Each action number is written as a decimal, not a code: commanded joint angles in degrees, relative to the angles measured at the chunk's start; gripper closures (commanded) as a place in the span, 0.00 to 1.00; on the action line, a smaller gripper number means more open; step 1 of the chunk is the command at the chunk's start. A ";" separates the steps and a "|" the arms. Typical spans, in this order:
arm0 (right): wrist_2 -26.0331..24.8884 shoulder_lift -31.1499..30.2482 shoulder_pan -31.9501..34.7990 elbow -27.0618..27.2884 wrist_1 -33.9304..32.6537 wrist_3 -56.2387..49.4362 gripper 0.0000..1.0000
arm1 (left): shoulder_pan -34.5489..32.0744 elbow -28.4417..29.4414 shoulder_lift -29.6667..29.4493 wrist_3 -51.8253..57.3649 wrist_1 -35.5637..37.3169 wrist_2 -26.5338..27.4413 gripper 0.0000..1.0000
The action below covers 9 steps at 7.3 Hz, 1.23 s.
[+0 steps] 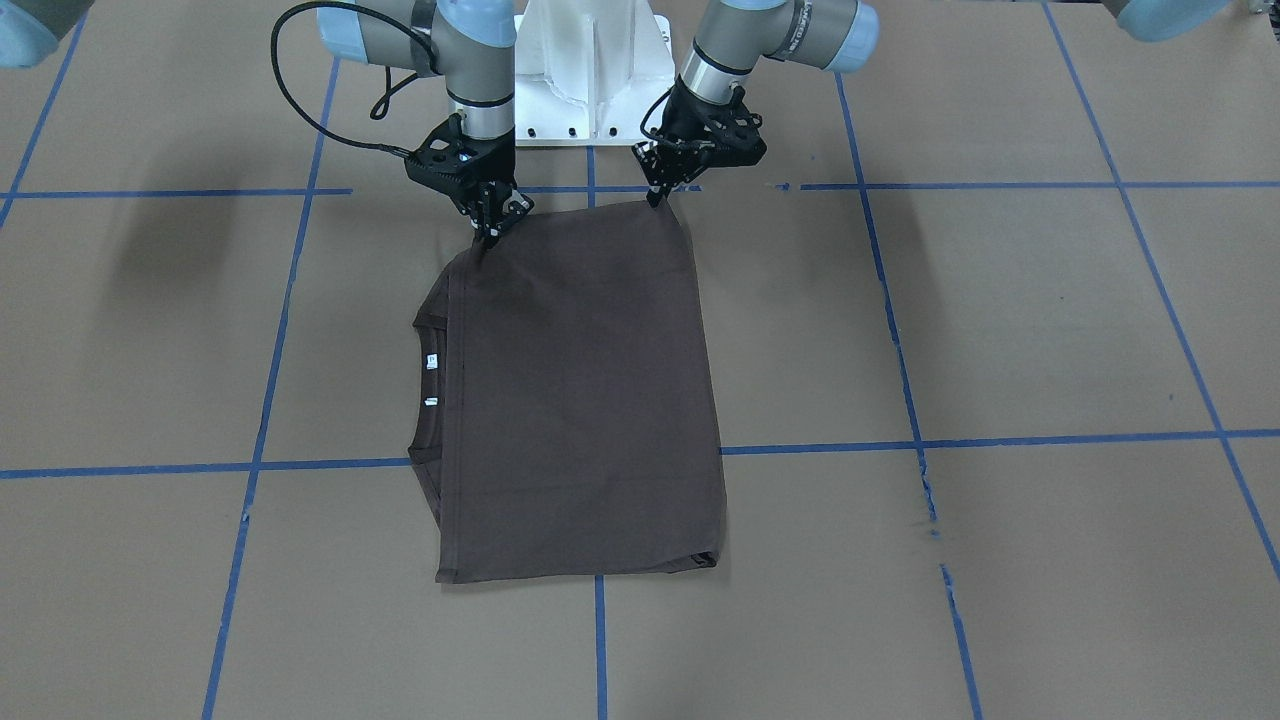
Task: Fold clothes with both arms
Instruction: 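Grasp the shirt edge nearest the robot with both grippers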
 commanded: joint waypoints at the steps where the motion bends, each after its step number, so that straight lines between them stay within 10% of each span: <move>1: -0.05 0.01 0.08 0.05 0.04 0.55 1.00 | 0.00 0.00 -0.09 0.00 0.00 0.00 1.00; 6: -0.75 -0.78 0.26 14.07 -1.80 0.99 1.00 | -0.44 -20.40 0.53 1.05 17.59 -1.75 1.00; 9: -0.75 -0.17 -6.93 30.71 -20.42 5.56 1.00 | -0.18 -32.78 0.35 0.88 30.57 -5.10 1.00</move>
